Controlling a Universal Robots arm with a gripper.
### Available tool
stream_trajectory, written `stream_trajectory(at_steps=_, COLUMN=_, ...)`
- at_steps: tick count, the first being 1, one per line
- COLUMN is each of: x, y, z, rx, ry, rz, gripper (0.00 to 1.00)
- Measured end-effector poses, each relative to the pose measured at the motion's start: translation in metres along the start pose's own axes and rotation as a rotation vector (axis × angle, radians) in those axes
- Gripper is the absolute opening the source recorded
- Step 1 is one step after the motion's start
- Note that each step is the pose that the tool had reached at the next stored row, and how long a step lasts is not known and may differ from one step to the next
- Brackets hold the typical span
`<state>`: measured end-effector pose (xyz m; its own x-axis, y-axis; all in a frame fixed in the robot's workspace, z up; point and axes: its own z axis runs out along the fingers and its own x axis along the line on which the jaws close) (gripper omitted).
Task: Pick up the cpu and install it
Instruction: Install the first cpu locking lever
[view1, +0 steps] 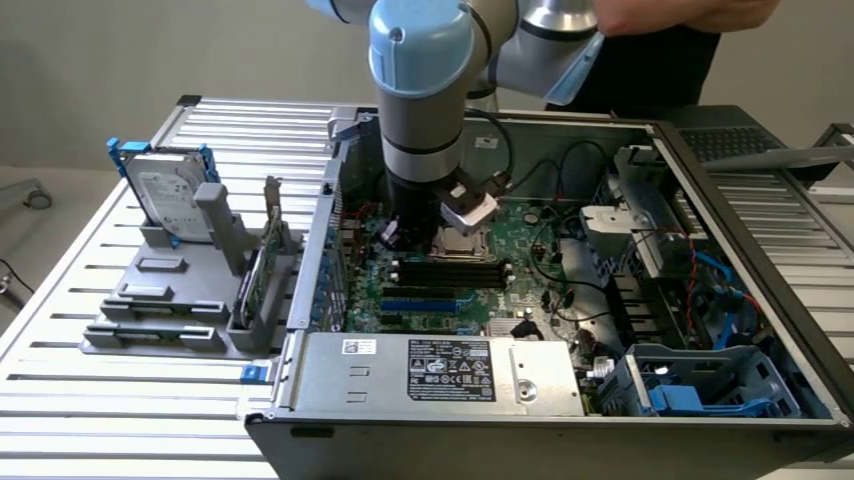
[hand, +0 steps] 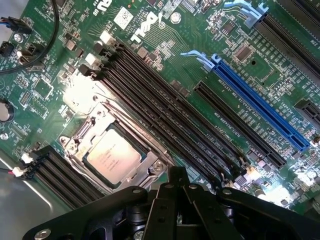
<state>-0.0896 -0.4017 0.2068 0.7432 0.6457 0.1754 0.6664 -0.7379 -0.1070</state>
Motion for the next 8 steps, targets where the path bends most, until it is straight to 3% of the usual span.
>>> stream_trajectory(at_steps=5, x=0.0009, y=-0.0005, z=-0.0049, rx=-0.0035, ry=0.0005, rz=-0.002, gripper=0.11)
stream_trajectory(at_steps=8, x=0.0014, y=-0.0009, z=-0.0078, rx=-0.0094, ry=-0.0014, rz=-0.004, gripper=0.11)
